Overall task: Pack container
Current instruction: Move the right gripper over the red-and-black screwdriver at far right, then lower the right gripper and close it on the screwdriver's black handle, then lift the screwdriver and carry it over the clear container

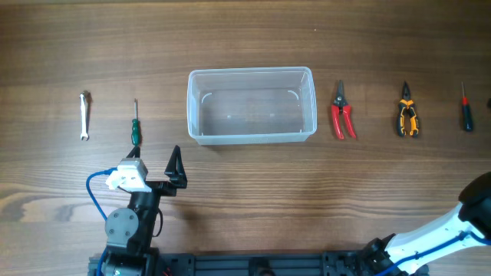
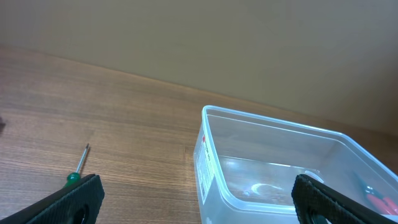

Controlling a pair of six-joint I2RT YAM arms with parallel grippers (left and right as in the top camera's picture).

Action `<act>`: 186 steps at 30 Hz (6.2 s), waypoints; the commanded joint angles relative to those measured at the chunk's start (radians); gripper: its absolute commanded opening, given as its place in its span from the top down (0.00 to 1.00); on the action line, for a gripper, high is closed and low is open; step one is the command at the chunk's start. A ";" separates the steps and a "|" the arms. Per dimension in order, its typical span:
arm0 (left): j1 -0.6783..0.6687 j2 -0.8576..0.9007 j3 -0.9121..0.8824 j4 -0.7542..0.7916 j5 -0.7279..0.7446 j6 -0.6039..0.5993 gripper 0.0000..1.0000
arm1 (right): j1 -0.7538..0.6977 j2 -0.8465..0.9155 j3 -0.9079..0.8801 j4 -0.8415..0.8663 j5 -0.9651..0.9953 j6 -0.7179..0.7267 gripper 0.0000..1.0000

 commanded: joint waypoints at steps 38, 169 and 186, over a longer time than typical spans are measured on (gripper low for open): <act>0.007 -0.007 -0.006 0.003 -0.010 0.021 0.00 | 0.104 0.387 0.233 0.019 0.159 -0.075 0.00; 0.007 -0.007 -0.006 0.003 -0.010 0.021 0.00 | 0.131 0.531 0.234 0.098 0.135 0.004 0.96; 0.007 -0.007 -0.006 0.003 -0.010 0.021 0.00 | 0.389 0.299 0.600 -0.153 -0.034 0.024 0.96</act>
